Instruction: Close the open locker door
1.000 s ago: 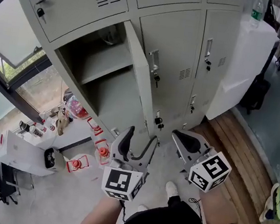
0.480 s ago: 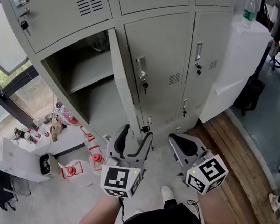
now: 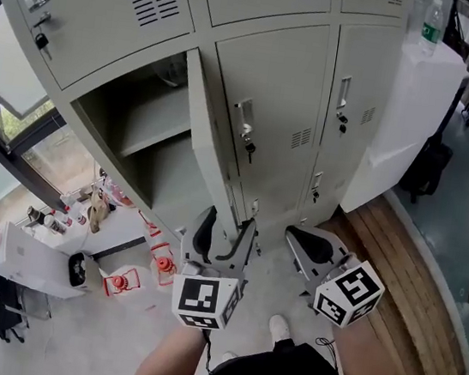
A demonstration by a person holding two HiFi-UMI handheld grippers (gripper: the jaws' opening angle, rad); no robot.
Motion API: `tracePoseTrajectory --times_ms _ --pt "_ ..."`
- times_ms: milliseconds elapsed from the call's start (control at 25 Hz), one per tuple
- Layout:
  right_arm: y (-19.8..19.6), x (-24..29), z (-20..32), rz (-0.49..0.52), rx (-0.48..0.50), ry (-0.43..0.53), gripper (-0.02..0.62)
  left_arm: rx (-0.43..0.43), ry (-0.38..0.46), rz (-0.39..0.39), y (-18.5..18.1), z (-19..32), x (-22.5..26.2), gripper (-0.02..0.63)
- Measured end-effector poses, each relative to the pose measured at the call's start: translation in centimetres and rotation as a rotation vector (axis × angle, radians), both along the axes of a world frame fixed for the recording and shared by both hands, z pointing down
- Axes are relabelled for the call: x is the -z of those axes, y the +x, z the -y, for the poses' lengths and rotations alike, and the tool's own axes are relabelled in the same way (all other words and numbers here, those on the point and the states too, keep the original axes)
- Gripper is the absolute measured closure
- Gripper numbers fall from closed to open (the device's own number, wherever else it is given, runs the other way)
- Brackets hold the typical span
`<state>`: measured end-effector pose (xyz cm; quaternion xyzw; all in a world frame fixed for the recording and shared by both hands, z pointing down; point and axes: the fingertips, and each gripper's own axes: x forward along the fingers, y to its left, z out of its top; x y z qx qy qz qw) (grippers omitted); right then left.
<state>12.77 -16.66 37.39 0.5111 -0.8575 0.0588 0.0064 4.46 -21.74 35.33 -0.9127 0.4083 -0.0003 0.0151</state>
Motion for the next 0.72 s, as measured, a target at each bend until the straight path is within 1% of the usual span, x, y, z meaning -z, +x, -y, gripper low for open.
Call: tracePoseTrajectory --times_ms 120,400,560,640,720 --pt "-0.1 0.0 0.9 0.002 0.016 -0.004 0.541 0.035 0.006 -0.003 -0.6 0.7 0.2 0.344" --pt "-1.1 -0.3 3.3 0.005 0.080 -0.001 0.541 0.056 0.010 -0.008 -1.5 1.0 0.2 0.344" --pt "-2.1 -0.4 4.9 0.013 0.122 -0.002 0.542 0.107 0.009 0.001 -2.9 1.4 0.0 0.350" --pt "-2.8 -0.4 5.6 0.017 0.147 -0.004 0.543 0.147 0.006 0.006 -3.9 1.8 -0.1 0.378" --pt "-3.6 -0.4 6.3 0.021 0.178 -0.004 0.541 0.187 0.009 0.016 -4.9 2.2 -0.1 0.427"
